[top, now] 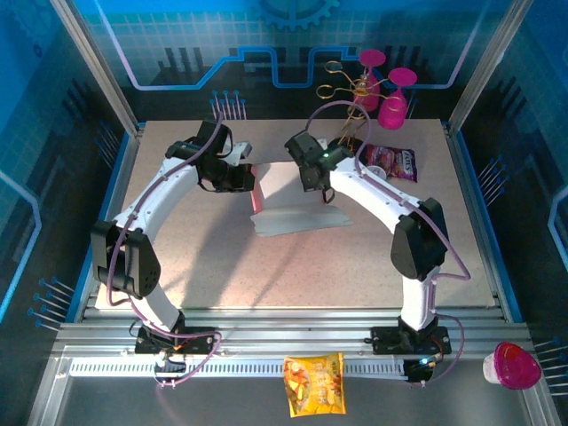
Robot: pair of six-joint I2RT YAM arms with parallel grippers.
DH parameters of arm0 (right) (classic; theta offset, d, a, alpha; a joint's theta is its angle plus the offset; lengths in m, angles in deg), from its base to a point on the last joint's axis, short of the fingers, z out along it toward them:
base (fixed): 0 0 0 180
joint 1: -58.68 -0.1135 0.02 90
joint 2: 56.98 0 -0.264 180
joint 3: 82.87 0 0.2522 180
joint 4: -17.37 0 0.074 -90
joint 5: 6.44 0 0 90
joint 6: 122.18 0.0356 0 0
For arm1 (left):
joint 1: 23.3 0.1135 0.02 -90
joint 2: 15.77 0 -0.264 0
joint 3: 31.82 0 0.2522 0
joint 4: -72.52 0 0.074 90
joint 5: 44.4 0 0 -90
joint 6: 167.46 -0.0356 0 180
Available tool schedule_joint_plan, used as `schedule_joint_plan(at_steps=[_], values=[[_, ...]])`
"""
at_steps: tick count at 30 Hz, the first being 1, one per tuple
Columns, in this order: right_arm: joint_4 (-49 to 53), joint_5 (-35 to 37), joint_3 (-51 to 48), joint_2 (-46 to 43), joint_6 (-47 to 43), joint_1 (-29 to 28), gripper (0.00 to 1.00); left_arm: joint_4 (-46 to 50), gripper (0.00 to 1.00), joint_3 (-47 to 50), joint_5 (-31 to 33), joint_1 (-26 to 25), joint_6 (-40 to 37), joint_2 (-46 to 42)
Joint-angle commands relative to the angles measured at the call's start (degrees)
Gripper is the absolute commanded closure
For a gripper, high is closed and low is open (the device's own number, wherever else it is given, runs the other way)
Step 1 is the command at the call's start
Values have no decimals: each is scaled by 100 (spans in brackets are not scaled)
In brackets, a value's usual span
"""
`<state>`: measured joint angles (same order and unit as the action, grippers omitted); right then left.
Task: Fold the paper box
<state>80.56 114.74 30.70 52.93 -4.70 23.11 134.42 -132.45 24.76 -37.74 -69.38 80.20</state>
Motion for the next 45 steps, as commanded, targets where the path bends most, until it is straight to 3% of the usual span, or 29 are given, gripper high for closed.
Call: schedule_joint_plan(at_steps=[1,5,11,14,19,22,29,34,37,45], values=[[-370,-1211,-233,-256,-346,153,100,-385,100,-221,-420,-42,140,-76],[-669,-1838,-563,-471,-282,350,76,-468,100,-181,-456,-33,212,-82],[-913,-2142,-958,-671,-244,601,67,-452,100,-221,-454,-24,212,-47],[-1056,-2201,-1114,-716,-270,696,68,-429,100,-261,-472,-24,198,-17],[-1093,-2128,-979,-594,-351,789,82,-402,100,-304,-482,-24,178,14],[-946,-1883,-748,-438,-358,765,100,-393,100,-313,-481,-24,174,28],[104,-522,73,-245,61,300,100,-137,100,-309,179,-92,109,88],[740,-98,582,-49,553,-182,100,82,100,-250,1607,-388,263,221],[906,-21,726,-3,787,-386,100,-58,100,-71,2123,-478,550,221],[392,-1337,582,82,524,-267,100,-1244,100,629,1258,-490,822,208]])
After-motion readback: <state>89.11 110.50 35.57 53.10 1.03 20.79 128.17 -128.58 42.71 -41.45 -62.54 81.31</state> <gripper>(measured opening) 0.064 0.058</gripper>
